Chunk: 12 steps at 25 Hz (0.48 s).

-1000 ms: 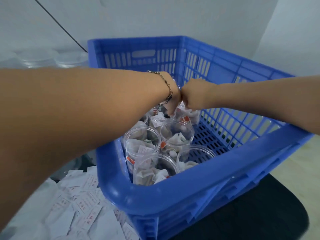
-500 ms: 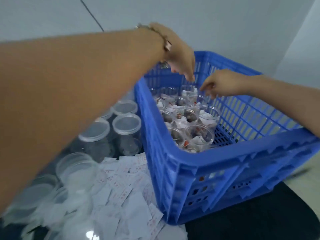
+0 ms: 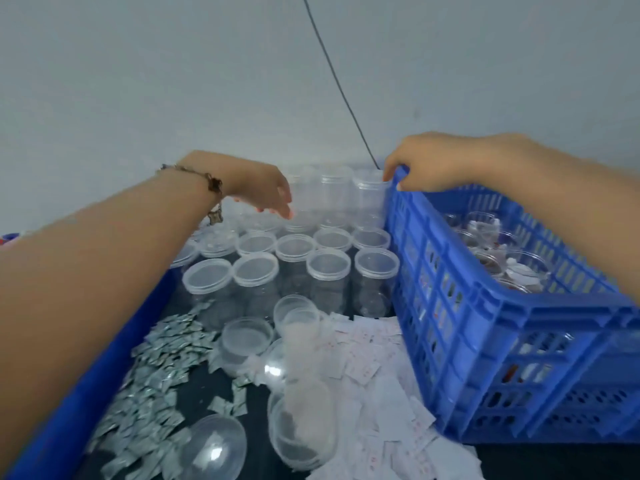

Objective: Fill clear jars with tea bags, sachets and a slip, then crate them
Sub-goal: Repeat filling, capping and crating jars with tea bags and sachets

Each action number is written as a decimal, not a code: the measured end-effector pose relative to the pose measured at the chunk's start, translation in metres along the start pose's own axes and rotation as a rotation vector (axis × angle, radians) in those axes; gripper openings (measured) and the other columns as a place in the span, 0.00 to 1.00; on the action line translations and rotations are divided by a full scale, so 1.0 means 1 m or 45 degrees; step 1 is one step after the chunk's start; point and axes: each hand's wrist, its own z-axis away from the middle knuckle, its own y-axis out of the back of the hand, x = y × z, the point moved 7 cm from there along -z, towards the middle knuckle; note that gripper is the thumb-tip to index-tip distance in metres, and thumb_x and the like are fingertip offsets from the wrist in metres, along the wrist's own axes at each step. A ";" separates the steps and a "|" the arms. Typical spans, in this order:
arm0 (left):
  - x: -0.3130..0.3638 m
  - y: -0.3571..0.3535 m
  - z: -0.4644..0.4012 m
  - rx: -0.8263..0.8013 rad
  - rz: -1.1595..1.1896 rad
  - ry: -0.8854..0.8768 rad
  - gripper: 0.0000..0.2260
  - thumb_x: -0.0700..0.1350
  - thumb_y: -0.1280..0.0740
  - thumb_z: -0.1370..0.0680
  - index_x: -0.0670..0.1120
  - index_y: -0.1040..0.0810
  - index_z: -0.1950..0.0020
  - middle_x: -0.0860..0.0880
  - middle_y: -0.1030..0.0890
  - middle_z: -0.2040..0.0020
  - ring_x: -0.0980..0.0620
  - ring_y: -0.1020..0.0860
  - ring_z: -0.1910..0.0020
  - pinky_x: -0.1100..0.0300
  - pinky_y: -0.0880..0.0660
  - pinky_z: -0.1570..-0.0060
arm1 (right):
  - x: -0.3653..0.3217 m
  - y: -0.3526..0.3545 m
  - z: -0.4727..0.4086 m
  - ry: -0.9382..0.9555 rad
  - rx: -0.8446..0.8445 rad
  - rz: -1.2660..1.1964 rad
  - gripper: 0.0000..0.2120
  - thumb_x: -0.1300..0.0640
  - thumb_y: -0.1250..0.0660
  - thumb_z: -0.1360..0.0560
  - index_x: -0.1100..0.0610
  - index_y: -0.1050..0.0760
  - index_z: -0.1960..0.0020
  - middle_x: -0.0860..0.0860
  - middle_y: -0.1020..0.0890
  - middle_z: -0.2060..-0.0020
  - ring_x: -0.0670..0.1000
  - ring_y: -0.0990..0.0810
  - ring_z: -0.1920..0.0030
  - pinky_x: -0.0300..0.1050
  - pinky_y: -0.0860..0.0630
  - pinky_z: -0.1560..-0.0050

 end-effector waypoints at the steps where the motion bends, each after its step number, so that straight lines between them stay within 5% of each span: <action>1: -0.009 -0.011 0.000 0.011 0.055 -0.008 0.19 0.53 0.33 0.23 0.50 0.26 0.33 0.52 0.20 0.44 0.49 0.25 0.41 0.51 0.34 0.32 | -0.019 -0.006 -0.010 0.008 -0.042 0.043 0.17 0.60 0.36 0.25 0.52 0.25 0.36 0.56 0.24 0.39 0.58 0.27 0.40 0.44 0.30 0.44; 5: -0.042 -0.045 -0.013 0.094 0.221 -0.043 0.20 0.51 0.34 0.22 0.47 0.27 0.32 0.47 0.25 0.34 0.47 0.28 0.35 0.58 0.35 0.37 | -0.060 -0.035 -0.048 -0.049 -0.236 0.070 0.18 0.58 0.36 0.24 0.51 0.27 0.35 0.53 0.27 0.35 0.56 0.28 0.37 0.42 0.32 0.44; 8: -0.065 -0.064 -0.043 0.144 0.384 -0.005 0.21 0.51 0.34 0.22 0.45 0.29 0.30 0.46 0.27 0.32 0.47 0.30 0.33 0.57 0.36 0.36 | -0.062 -0.058 -0.077 -0.284 -0.287 0.007 0.15 0.59 0.38 0.24 0.58 0.26 0.37 0.55 0.23 0.40 0.55 0.24 0.46 0.44 0.27 0.47; 12: -0.075 -0.092 -0.096 0.203 0.781 0.081 0.26 0.49 0.31 0.23 0.42 0.33 0.28 0.44 0.30 0.30 0.46 0.31 0.32 0.58 0.35 0.37 | -0.063 -0.112 -0.118 -0.670 -0.204 -0.874 0.15 0.61 0.36 0.24 0.64 0.30 0.38 0.59 0.25 0.47 0.57 0.25 0.53 0.48 0.24 0.50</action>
